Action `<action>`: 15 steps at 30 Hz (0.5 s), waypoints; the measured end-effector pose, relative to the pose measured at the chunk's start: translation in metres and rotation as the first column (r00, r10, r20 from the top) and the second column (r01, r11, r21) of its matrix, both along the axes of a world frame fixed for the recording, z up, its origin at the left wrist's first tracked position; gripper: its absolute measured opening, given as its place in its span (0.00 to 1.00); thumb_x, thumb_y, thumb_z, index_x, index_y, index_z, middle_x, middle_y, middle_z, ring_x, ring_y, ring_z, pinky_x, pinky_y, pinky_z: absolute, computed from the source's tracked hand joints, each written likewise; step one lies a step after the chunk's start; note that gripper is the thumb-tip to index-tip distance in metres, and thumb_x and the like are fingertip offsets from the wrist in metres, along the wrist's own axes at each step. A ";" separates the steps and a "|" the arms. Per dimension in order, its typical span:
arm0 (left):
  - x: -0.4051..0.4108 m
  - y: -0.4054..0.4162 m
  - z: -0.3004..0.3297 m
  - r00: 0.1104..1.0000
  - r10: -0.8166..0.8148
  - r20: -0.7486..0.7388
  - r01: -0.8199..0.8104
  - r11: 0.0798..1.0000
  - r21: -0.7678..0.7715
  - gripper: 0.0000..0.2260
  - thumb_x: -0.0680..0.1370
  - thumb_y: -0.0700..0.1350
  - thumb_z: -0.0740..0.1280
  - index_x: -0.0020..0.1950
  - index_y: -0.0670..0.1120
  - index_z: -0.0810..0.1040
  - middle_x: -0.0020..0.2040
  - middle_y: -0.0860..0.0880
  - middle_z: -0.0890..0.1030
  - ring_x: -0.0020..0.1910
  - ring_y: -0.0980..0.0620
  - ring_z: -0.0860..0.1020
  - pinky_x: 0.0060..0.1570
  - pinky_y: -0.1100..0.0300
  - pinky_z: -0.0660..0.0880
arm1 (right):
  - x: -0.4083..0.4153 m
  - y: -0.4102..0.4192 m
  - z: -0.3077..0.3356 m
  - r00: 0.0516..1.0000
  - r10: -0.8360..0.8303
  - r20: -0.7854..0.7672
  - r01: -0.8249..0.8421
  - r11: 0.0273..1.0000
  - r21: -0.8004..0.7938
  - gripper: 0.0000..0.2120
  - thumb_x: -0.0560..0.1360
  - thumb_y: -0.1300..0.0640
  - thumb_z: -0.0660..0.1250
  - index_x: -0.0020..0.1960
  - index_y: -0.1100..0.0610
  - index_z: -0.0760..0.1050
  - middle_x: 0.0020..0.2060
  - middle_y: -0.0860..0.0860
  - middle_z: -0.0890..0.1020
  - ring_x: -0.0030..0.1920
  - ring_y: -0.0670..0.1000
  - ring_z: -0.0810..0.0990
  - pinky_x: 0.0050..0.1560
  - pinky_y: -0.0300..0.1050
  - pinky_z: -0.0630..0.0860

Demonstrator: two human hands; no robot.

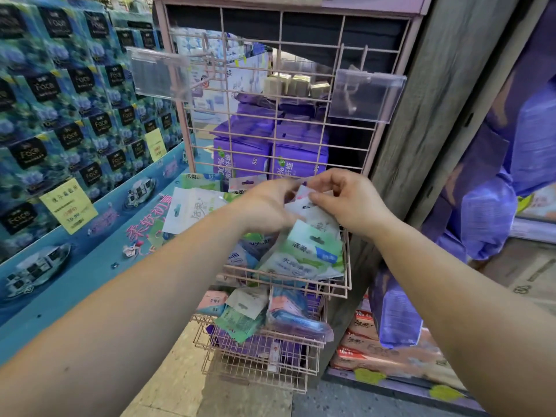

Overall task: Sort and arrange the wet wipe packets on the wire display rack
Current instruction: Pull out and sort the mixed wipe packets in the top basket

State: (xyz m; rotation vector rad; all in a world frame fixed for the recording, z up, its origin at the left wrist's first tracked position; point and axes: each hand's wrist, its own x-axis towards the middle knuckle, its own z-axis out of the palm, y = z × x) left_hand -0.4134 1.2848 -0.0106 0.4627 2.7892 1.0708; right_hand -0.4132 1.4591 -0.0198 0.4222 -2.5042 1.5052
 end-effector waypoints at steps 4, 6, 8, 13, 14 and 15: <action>-0.004 0.009 -0.005 1.000 0.015 0.020 -0.014 0.999 -0.041 0.08 0.72 0.45 0.72 0.48 0.46 0.77 0.35 0.50 0.79 0.31 0.50 0.78 0.30 0.60 0.74 | -0.001 0.002 -0.002 0.998 0.003 0.055 -0.001 0.999 -0.047 0.13 0.71 0.60 0.73 0.52 0.49 0.77 0.44 0.47 0.82 0.41 0.42 0.81 0.46 0.40 0.79; -0.009 0.005 -0.009 0.999 0.038 0.006 -0.038 0.999 0.019 0.05 0.72 0.46 0.73 0.44 0.49 0.79 0.32 0.52 0.80 0.28 0.54 0.77 0.27 0.64 0.72 | -0.001 0.016 -0.009 0.986 -0.041 0.162 0.036 0.999 0.033 0.23 0.67 0.54 0.77 0.60 0.50 0.75 0.50 0.48 0.81 0.48 0.46 0.81 0.52 0.42 0.78; -0.012 0.000 -0.011 0.998 0.064 0.013 -0.065 0.996 0.067 0.07 0.71 0.48 0.75 0.38 0.49 0.78 0.31 0.51 0.79 0.29 0.52 0.75 0.29 0.63 0.71 | 0.002 0.026 -0.017 0.943 -0.010 0.333 -0.001 0.999 0.033 0.28 0.67 0.52 0.77 0.64 0.54 0.72 0.51 0.52 0.83 0.48 0.49 0.83 0.48 0.43 0.79; -0.015 -0.005 -0.013 0.977 0.001 0.214 -0.033 0.989 0.145 0.21 0.70 0.56 0.74 0.32 0.43 0.68 0.29 0.45 0.69 0.29 0.45 0.70 0.30 0.52 0.74 | 0.010 0.035 -0.028 0.858 0.090 0.506 -0.138 0.989 0.057 0.23 0.73 0.60 0.72 0.66 0.52 0.70 0.49 0.55 0.84 0.49 0.56 0.84 0.47 0.51 0.82; -0.017 -0.005 -0.013 0.970 -0.001 0.245 -0.044 0.983 0.181 0.21 0.72 0.56 0.72 0.32 0.45 0.65 0.32 0.44 0.65 0.31 0.46 0.68 0.31 0.48 0.73 | 0.012 0.038 -0.029 0.831 0.122 0.543 -0.171 0.984 0.040 0.25 0.73 0.60 0.71 0.67 0.52 0.69 0.50 0.56 0.84 0.49 0.57 0.84 0.47 0.50 0.82; -0.019 -0.005 -0.013 0.962 -0.004 0.273 -0.063 0.969 0.239 0.19 0.73 0.55 0.71 0.34 0.46 0.66 0.35 0.44 0.65 0.34 0.46 0.68 0.33 0.45 0.75 | 0.014 0.041 -0.029 0.789 0.175 0.590 -0.203 0.979 -0.018 0.25 0.73 0.58 0.71 0.68 0.51 0.68 0.52 0.58 0.83 0.48 0.57 0.83 0.45 0.48 0.82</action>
